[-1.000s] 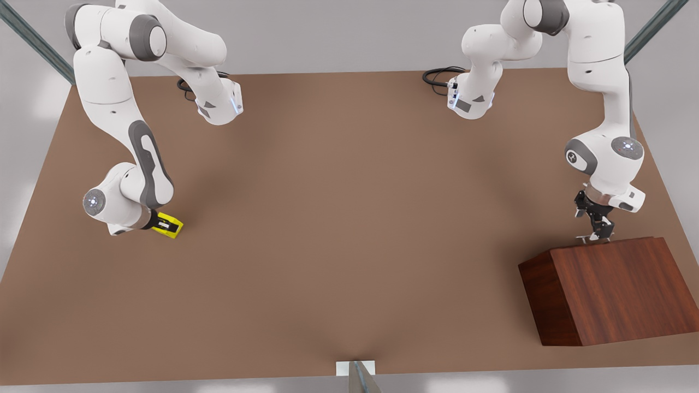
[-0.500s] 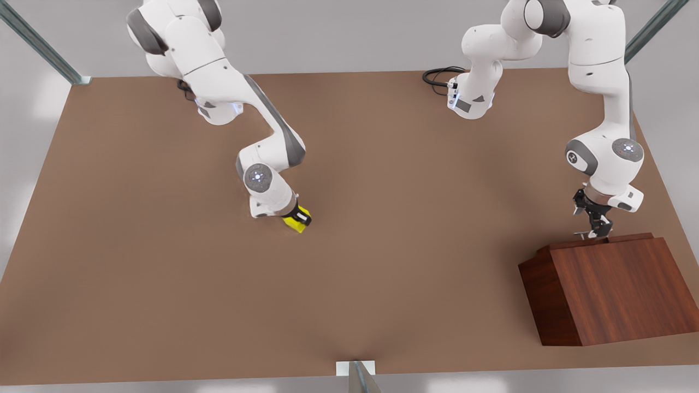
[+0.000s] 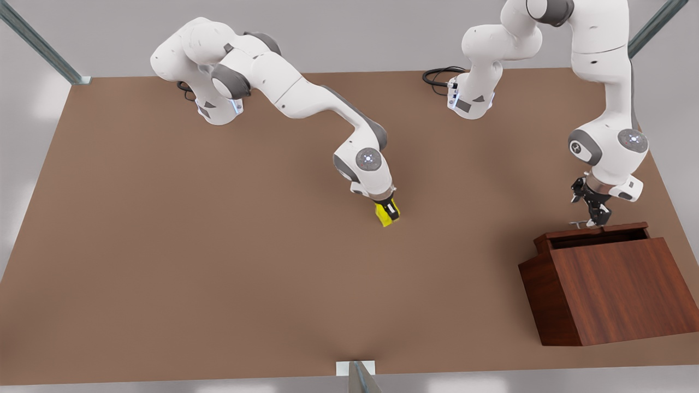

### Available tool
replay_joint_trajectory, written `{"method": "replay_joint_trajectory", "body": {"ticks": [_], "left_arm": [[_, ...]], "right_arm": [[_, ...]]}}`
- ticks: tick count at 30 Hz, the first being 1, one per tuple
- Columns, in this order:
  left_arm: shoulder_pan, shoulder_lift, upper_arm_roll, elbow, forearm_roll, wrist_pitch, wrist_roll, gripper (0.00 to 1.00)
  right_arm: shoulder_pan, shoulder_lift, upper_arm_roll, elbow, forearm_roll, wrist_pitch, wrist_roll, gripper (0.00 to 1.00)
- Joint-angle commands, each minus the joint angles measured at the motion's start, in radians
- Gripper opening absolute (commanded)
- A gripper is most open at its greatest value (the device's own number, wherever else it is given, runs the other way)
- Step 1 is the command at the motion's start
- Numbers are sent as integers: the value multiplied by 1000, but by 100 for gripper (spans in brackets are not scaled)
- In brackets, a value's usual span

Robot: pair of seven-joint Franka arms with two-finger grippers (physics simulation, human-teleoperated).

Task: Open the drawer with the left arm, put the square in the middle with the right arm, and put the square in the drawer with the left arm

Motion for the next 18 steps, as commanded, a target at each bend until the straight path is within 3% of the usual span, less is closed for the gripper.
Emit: {"method": "replay_joint_trajectory", "body": {"ticks": [1, 3, 4, 6, 8, 12, 13, 18], "left_arm": [[1, -2, 0, -3, 0, 0, 0, 100], [0, -21, 6, -24, 0, 0, 0, 100], [0, -35, 12, -37, 0, 0, 0, 100], [0, -59, 19, -46, 0, -8, 2, 100], [0, -76, 22, -47, 2, -34, 2, 100], [0, -91, 31, -63, 3, -40, 2, 100], [0, -93, 35, -74, 3, -38, 2, 100], [0, -140, 63, -112, 3, -57, 2, 100]], "right_arm": [[0, -3, -2, 0, 2, 0, 0, 100], [-32, -80, -3, -31, -2, -15, -17, 100], [-101, -215, -2, -161, 9, -20, -120, 100], [-253, -397, 0, -242, 6, -268, -490, 100], [-434, -617, 0, -459, 6, -316, -963, 100], [-758, -743, 3, -460, -29, -511, -1710, 100], [-787, -770, 6, -438, -171, -557, -1802, 100], [-870, -821, -5, -344, -204, -672, -1861, 100]]}}
